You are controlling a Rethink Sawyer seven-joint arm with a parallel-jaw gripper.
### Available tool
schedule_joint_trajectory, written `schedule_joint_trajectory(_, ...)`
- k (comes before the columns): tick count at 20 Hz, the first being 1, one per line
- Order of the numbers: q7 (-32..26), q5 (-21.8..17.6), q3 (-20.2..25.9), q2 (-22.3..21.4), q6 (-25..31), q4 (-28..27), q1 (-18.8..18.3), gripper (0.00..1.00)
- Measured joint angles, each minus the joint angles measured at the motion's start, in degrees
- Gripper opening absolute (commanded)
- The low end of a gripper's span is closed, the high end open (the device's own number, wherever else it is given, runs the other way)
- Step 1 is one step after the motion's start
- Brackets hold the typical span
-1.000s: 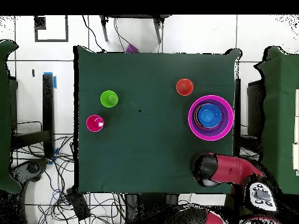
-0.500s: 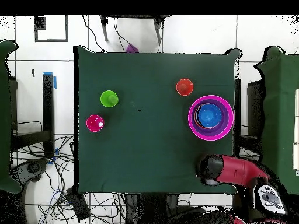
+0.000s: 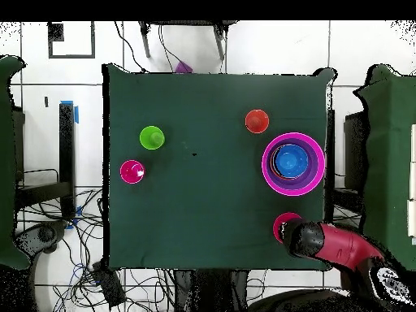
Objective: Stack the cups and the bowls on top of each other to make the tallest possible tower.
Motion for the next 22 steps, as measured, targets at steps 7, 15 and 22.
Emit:
schedule_joint_trajectory(7,0.00,-0.43,0.35,2.35,-3.27,-0.01,-0.48,1.00)
schedule_joint_trajectory(15,0.00,-0.43,0.34,2.31,-3.27,-0.02,-0.07,1.00)
schedule_joint_trajectory(22,0.00,-0.43,0.33,0.93,-3.18,0.26,1.14,1.00)
